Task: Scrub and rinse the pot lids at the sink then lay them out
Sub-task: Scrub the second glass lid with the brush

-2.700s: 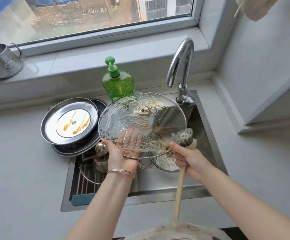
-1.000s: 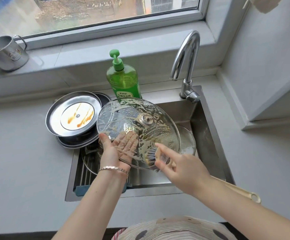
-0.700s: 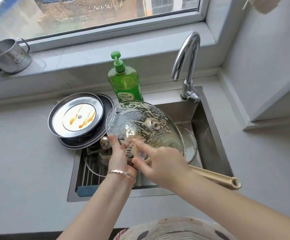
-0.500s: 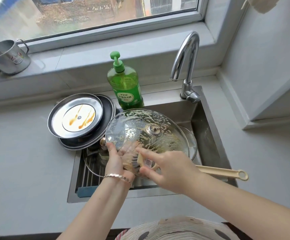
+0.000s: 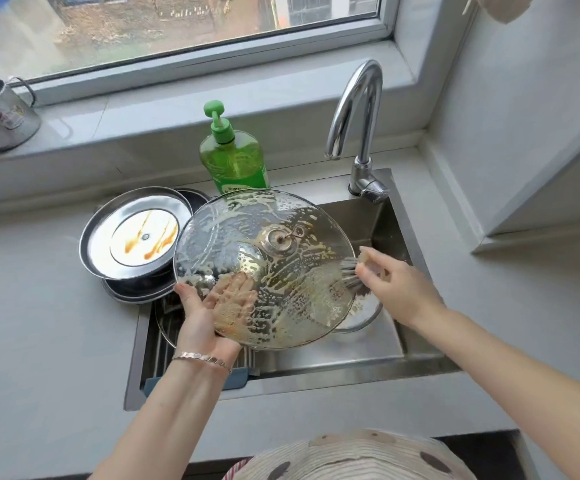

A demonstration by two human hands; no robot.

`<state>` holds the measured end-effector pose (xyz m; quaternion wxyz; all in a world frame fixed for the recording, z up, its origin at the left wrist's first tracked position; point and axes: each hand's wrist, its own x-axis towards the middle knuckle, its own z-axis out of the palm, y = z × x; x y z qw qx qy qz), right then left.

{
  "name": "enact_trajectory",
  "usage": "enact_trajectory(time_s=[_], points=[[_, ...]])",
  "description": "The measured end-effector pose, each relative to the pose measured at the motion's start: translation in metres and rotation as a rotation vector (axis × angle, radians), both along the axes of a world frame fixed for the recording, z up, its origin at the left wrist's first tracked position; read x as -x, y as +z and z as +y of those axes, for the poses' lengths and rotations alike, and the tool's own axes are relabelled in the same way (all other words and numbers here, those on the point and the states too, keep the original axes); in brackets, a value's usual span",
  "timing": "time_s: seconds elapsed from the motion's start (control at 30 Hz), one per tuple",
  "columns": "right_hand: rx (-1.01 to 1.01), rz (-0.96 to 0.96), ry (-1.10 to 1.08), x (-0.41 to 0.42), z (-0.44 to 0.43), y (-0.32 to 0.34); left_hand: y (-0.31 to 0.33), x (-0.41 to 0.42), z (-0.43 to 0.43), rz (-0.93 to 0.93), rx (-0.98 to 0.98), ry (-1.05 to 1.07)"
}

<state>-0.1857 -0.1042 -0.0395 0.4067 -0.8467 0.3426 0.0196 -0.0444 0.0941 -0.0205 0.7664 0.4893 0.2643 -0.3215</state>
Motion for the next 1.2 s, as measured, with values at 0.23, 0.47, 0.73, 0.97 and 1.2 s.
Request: enact_trajectory(time_s=[0.23,0.47,0.73,0.97,1.2], points=[[-0.047,-0.045,-0.067,0.004,-0.004,-0.008,0.013,0.002,-0.002,-0.054,0.010,-0.082],[0.007,-0.087,0.077,-0.002,0.001,0.001,0.016,0.003,0.001,-0.101,-0.031,-0.166],[-0.040,-0.139,0.089,-0.009,0.004,0.011,0.017,0.005,0.001,-0.109,-0.086,-0.215],[-0.073,-0.094,0.096,-0.014,-0.005,0.010,0.014,0.005,0.002,-0.118,-0.104,-0.277],[-0.112,-0.080,-0.007,-0.020,-0.026,-0.001,0.017,0.008,-0.001,-0.145,-0.084,-0.339]])
